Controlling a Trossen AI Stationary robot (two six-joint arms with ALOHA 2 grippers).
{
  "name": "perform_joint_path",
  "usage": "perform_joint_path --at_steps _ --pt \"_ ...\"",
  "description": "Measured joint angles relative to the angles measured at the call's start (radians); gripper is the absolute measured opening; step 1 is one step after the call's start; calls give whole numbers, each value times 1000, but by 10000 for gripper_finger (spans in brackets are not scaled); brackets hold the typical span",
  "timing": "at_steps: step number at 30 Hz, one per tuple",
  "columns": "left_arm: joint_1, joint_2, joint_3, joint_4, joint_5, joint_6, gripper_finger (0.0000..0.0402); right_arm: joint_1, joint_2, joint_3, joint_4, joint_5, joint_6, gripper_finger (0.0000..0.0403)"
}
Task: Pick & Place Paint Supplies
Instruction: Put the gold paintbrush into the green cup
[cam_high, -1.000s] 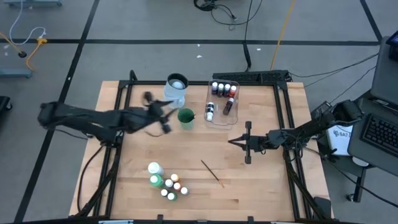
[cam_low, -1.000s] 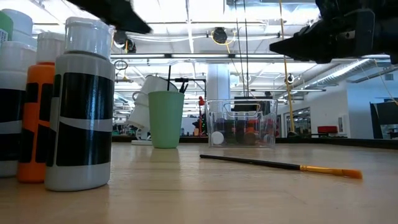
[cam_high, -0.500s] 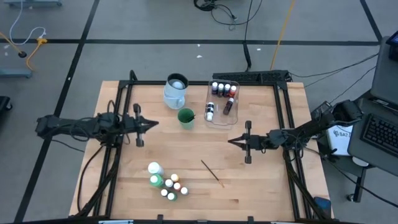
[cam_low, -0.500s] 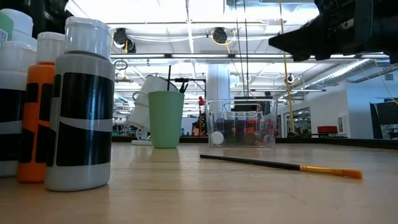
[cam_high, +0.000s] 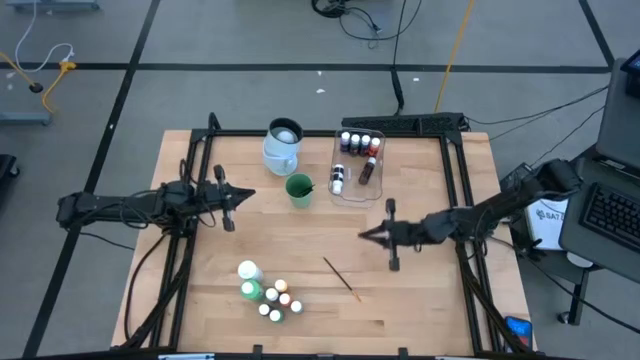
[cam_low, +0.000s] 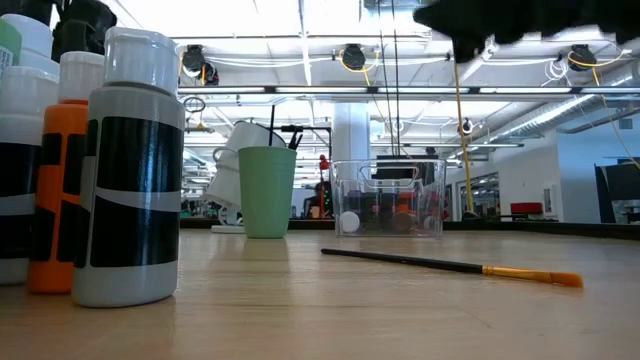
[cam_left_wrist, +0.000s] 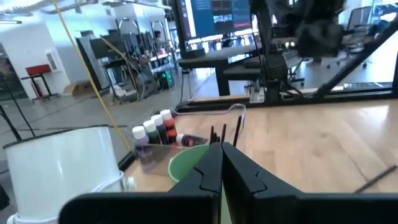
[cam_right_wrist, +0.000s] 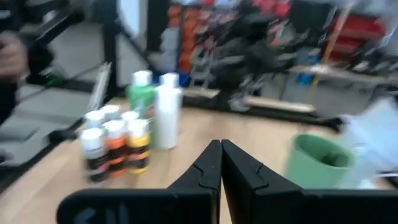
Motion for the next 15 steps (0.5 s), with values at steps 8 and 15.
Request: perform_joint_path --at_steps 8,15 --pt "0 1 0 14 0 36 22 189 240 511 -944 225 413 1" --pt "0 1 0 21 0 61 3 211 520 716 -1134 69 750 21"
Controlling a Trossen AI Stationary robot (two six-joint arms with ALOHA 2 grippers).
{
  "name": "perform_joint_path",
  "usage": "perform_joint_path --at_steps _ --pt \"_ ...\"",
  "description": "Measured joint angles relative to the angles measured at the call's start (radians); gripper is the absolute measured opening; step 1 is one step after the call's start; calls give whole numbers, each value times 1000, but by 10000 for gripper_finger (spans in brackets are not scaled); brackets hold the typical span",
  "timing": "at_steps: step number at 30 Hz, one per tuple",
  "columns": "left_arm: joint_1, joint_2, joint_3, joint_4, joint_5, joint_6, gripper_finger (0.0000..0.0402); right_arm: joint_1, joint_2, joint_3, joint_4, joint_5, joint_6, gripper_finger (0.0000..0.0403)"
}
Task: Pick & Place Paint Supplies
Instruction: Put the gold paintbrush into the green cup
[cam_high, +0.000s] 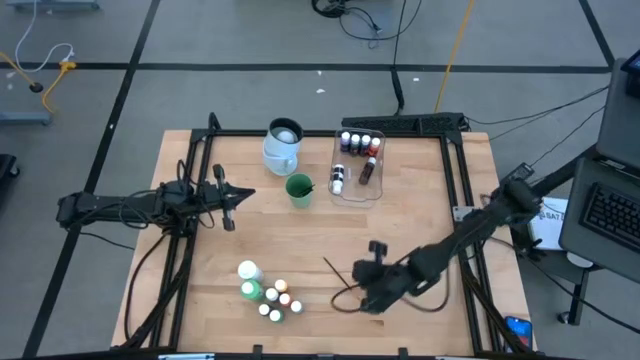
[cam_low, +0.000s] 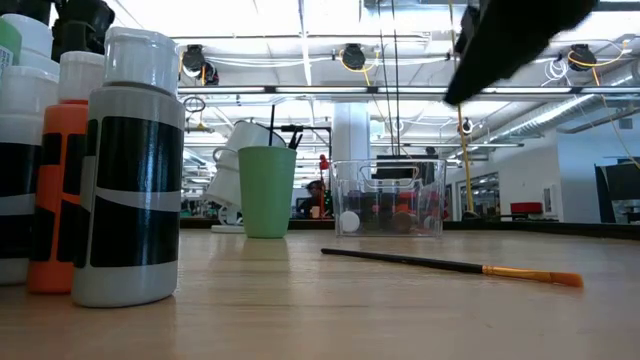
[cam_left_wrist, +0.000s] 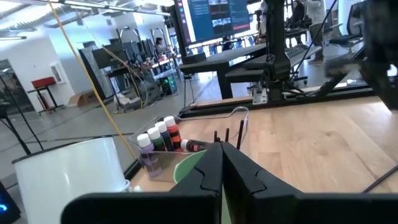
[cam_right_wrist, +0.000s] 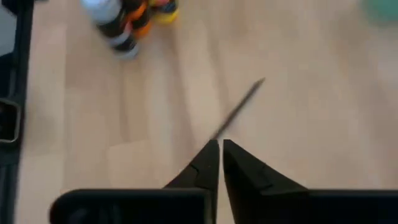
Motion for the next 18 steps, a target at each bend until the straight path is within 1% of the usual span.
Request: perform_joint_path --at_steps 4,8,10,13,16,18 --pt "0 0 0 0 0 -4 8 -1 90 13 73 -108 24 69" --pt "0 0 0 -3 0 -7 22 -5 130 14 62 -185 101 126" --pt "0 0 0 -3 0 -7 25 -6 140 13 39 -216 140 148" --pt "0 0 0 -3 0 -7 25 12 143 13 42 -227 150 165" --pt "0 0 0 -4 0 -4 26 31 143 13 71 -236 175 168" --pt "0 0 0 -4 0 -4 26 45 143 13 69 -217 200 166"
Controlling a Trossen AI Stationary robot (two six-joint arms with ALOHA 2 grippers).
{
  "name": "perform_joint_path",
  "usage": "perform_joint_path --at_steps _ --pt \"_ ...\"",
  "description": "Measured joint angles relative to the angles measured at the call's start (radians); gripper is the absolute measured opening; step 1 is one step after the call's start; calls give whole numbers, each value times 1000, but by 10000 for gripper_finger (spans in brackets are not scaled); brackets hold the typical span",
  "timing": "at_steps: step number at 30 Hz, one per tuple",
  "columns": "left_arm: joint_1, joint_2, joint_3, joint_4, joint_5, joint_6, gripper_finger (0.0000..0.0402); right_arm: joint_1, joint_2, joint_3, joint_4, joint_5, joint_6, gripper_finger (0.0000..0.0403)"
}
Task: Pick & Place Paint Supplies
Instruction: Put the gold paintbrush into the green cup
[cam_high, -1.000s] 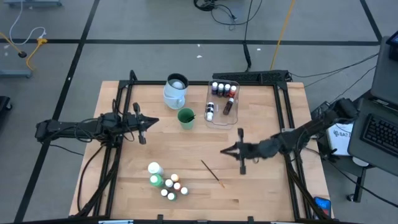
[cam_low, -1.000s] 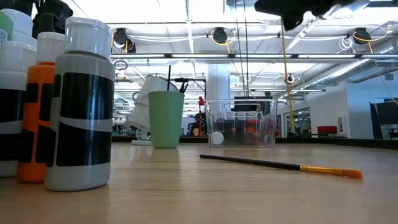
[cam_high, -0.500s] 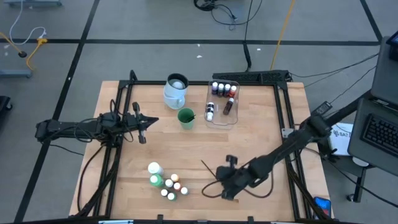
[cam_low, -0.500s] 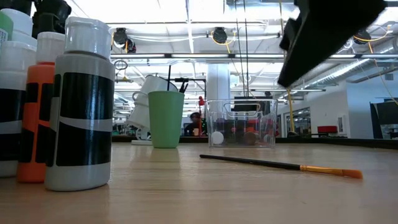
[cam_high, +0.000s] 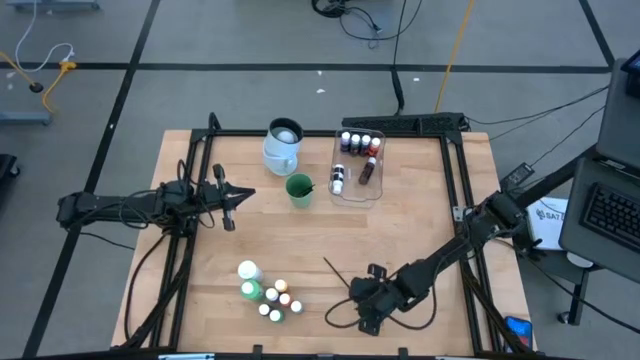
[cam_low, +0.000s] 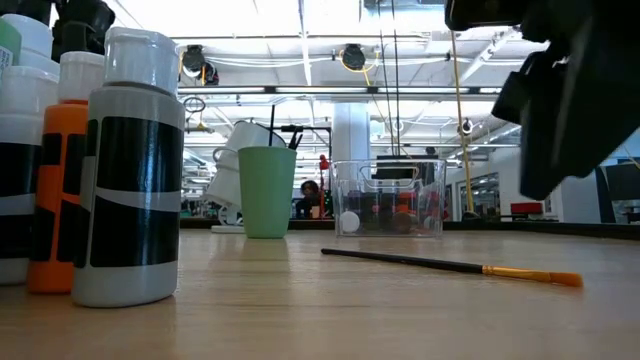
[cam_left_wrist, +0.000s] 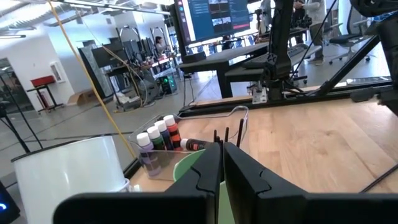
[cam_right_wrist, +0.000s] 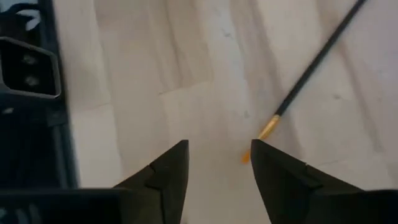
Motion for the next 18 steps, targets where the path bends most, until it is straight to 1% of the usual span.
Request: perform_joint_path --at_steps 7,13,18 --pt "0 0 0 -3 0 -17 26 26 0 0 -9 112 12 164" --pt "0 0 0 -25 0 -10 26 34 0 -7 1 102 30 164" --pt "0 0 0 -27 0 -6 26 32 0 -37 16 53 99 164"
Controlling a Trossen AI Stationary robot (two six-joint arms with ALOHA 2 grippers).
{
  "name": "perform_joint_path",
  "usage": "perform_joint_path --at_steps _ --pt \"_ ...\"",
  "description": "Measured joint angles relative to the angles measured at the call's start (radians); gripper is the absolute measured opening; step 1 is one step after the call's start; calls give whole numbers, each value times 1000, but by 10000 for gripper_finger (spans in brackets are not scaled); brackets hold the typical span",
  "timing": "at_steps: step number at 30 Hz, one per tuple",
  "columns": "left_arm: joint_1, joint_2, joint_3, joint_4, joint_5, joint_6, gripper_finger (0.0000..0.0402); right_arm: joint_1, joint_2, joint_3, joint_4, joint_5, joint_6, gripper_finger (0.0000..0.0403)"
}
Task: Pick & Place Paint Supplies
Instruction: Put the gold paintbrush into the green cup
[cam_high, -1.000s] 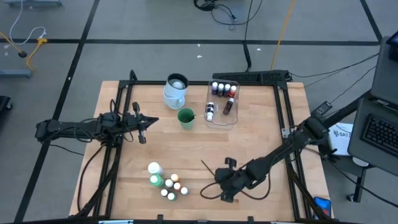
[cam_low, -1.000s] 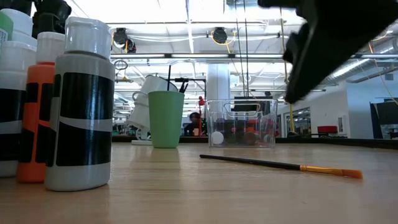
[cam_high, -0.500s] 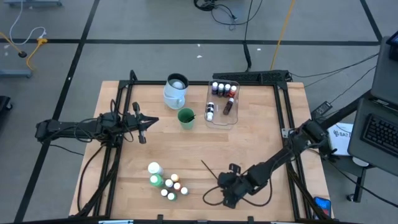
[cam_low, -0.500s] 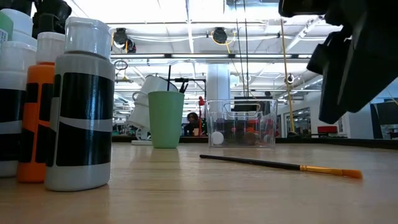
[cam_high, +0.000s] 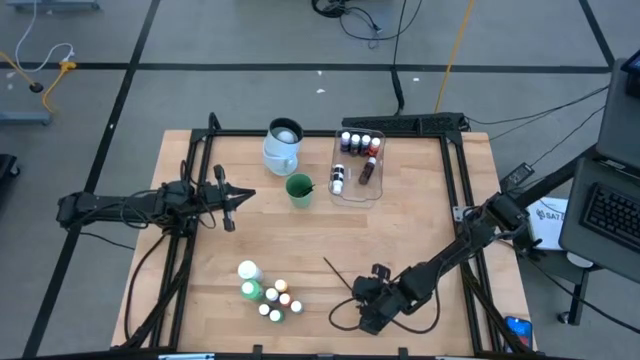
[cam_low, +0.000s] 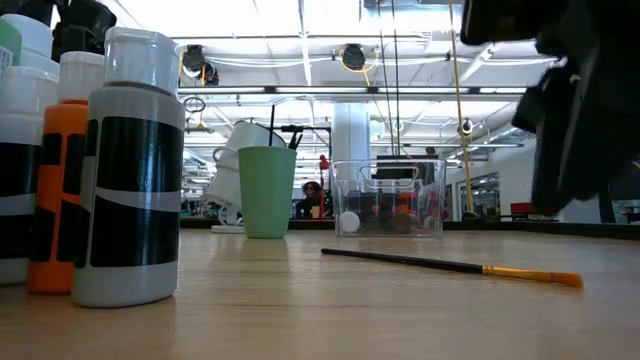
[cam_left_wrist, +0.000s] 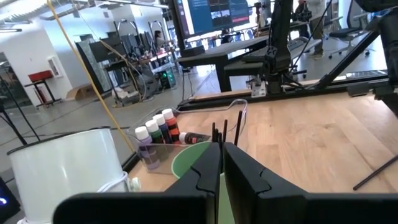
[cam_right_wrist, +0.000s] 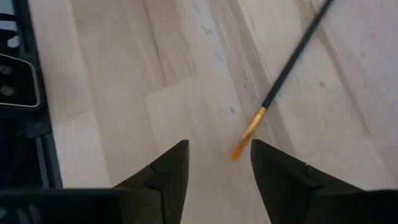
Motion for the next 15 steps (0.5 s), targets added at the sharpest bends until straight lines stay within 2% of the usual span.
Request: perform_joint_path --at_steps 15 --pt "0 0 0 -13 0 -23 26 -15 0 -119 112 34 19 164"
